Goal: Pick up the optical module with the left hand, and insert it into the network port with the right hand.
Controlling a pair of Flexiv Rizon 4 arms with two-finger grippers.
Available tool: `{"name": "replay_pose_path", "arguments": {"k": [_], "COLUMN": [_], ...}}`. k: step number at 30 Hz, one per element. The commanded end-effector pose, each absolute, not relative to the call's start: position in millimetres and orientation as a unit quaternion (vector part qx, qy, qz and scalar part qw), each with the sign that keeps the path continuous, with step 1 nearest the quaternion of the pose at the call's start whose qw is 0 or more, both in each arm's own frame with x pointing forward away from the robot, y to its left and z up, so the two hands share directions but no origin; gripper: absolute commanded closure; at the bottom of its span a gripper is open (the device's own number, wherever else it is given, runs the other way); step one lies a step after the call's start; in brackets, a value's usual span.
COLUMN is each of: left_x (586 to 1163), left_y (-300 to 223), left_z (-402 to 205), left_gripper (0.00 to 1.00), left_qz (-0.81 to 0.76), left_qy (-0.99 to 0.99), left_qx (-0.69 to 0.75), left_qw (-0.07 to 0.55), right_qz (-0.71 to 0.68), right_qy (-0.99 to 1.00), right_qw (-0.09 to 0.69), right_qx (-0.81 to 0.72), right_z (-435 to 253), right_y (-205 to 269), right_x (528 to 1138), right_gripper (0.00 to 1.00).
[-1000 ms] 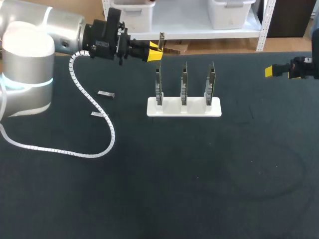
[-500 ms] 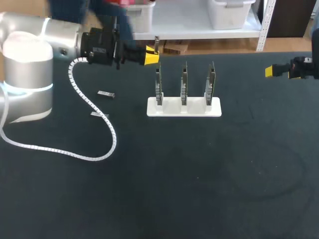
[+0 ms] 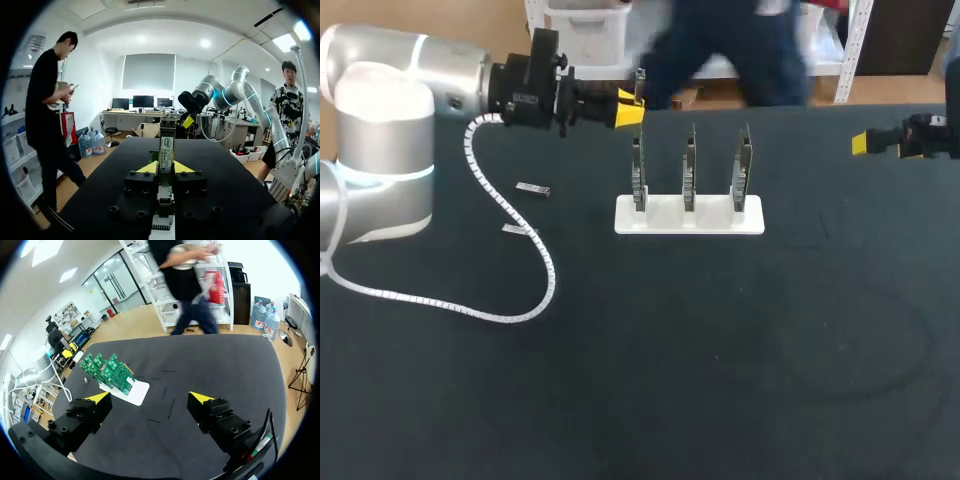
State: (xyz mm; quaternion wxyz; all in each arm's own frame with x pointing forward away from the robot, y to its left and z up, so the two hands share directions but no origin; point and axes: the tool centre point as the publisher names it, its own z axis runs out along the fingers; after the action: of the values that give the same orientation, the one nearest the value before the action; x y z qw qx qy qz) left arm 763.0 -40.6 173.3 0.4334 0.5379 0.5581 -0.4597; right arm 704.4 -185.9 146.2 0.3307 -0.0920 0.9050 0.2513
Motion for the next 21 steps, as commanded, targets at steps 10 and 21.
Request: {"name": "replay_pose_path", "arguments": {"k": [10,21], "left_x": [764.6,764.6], "left_y": [-38.7,-38.7], "left_z": [175.8,175.8], "left_gripper": [1.00,1.00], "left_qz": [-0.451,-0.451], "left_qy": [0.561,0.561], "left_qx": [0.554,0.554], "left_qw": [0.418,0.418], "right_qz": [0.250,0.250], "right_qy": [0.905,0.905], "right_qw": [0.331,0.331], "right_qx": [-0.092,-0.092], "right_z": [147.2,147.2], "right_y": [-185.9,-185.9], "right_x": [703.4,703.4], "right_gripper": [0.00,0.00]}}
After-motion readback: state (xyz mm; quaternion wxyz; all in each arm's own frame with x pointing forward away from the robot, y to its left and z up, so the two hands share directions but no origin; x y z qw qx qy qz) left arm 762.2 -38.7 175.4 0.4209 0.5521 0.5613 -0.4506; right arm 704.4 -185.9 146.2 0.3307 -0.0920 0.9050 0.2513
